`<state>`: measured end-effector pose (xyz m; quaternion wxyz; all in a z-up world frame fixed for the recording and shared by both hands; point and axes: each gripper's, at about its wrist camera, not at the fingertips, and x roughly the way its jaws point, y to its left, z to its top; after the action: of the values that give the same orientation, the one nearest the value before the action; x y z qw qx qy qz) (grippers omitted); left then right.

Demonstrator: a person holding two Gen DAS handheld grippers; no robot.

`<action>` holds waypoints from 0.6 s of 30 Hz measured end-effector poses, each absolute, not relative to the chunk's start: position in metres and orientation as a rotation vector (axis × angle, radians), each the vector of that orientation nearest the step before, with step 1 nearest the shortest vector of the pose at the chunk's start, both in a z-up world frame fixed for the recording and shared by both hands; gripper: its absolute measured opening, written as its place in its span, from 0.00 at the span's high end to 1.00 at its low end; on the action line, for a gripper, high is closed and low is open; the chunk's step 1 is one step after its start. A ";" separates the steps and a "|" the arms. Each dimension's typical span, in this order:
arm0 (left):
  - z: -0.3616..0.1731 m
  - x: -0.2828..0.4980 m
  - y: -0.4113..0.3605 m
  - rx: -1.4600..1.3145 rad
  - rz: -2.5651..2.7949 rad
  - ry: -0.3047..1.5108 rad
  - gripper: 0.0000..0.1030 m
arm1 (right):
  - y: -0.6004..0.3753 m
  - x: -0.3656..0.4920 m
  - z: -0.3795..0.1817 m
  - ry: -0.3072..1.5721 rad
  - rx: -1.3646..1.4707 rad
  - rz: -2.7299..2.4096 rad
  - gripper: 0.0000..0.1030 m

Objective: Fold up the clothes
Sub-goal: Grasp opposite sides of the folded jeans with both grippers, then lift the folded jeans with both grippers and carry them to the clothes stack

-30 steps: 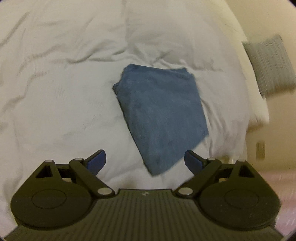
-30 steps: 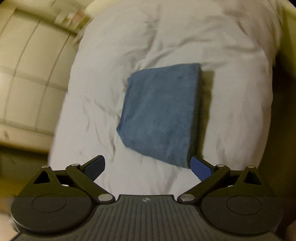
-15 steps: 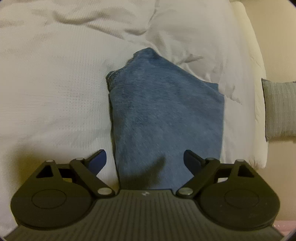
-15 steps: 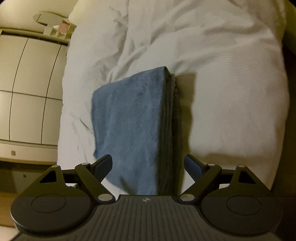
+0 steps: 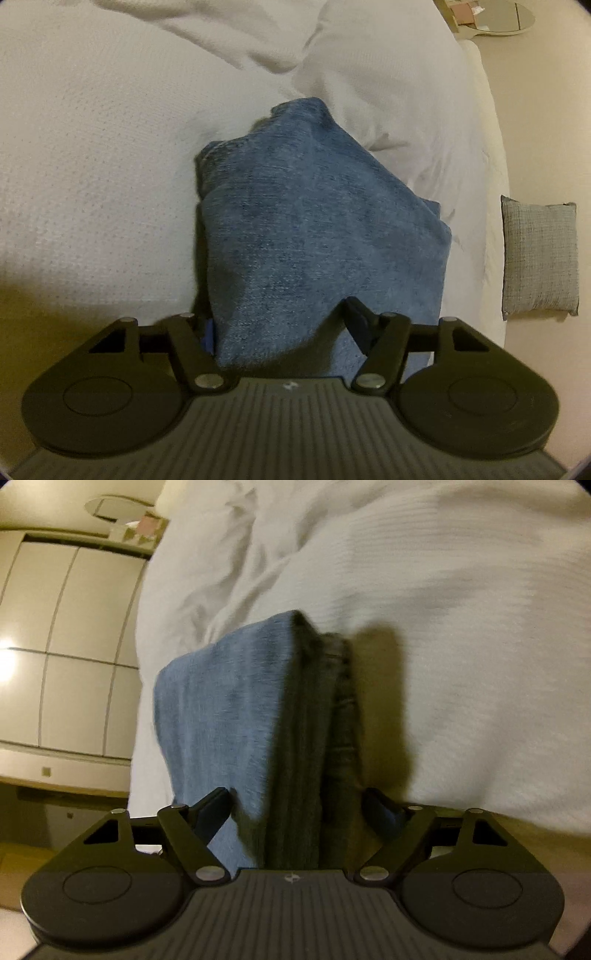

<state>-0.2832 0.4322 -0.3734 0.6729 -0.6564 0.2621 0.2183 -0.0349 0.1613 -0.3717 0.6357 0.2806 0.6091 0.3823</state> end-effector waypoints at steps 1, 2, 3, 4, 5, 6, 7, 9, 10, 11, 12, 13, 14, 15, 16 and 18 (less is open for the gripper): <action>-0.375 -0.285 0.432 -1.485 0.484 0.585 0.40 | 0.165 -0.033 -0.371 1.388 0.651 0.892 0.42; -0.377 -0.286 0.433 -1.493 0.479 0.582 0.41 | 0.168 -0.031 -0.372 1.387 0.653 0.902 0.42; -0.378 -0.286 0.433 -1.500 0.481 0.583 0.41 | 0.170 -0.030 -0.374 1.388 0.648 0.905 0.42; -0.379 -0.284 0.434 -1.504 0.485 0.583 0.41 | 0.172 -0.030 -0.376 1.390 0.644 0.909 0.44; -0.380 -0.282 0.435 -1.506 0.492 0.586 0.41 | 0.172 -0.027 -0.379 1.394 0.642 0.905 0.48; -0.378 -0.279 0.435 -1.503 0.503 0.594 0.41 | 0.172 -0.025 -0.384 1.401 0.653 0.899 0.48; -0.375 -0.277 0.436 -1.494 0.514 0.604 0.44 | 0.174 -0.024 -0.385 1.407 0.661 0.896 0.48; -0.368 -0.277 0.436 -1.486 0.520 0.621 0.53 | 0.179 -0.021 -0.382 1.418 0.655 0.890 0.44; -0.365 -0.279 0.437 -1.496 0.516 0.621 0.60 | 0.182 -0.020 -0.380 1.423 0.651 0.888 0.47; -0.361 -0.281 0.439 -1.510 0.511 0.617 0.62 | 0.184 -0.019 -0.376 1.430 0.643 0.889 0.51; -0.356 -0.283 0.440 -1.521 0.507 0.608 0.68 | 0.186 -0.017 -0.369 1.436 0.631 0.895 0.54; -0.349 -0.285 0.442 -1.526 0.503 0.597 0.71 | 0.187 -0.015 -0.363 1.443 0.619 0.900 0.58; -0.342 -0.285 0.444 -1.526 0.501 0.587 0.72 | 0.189 -0.013 -0.355 1.445 0.612 0.913 0.63; -0.333 -0.285 0.446 -1.520 0.500 0.578 0.73 | 0.189 -0.012 -0.345 1.440 0.616 0.937 0.66; -0.324 -0.285 0.449 -1.517 0.501 0.570 0.74 | 0.191 -0.010 -0.334 1.433 0.624 0.966 0.69; -0.306 -0.288 0.453 -1.517 0.500 0.539 0.76 | 0.198 -0.009 -0.313 1.429 0.616 1.003 0.70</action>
<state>-0.2878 0.4530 -0.3060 0.6654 -0.6718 0.2385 0.2214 -0.0086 0.1981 -0.3129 0.6013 0.2660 0.6167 0.4329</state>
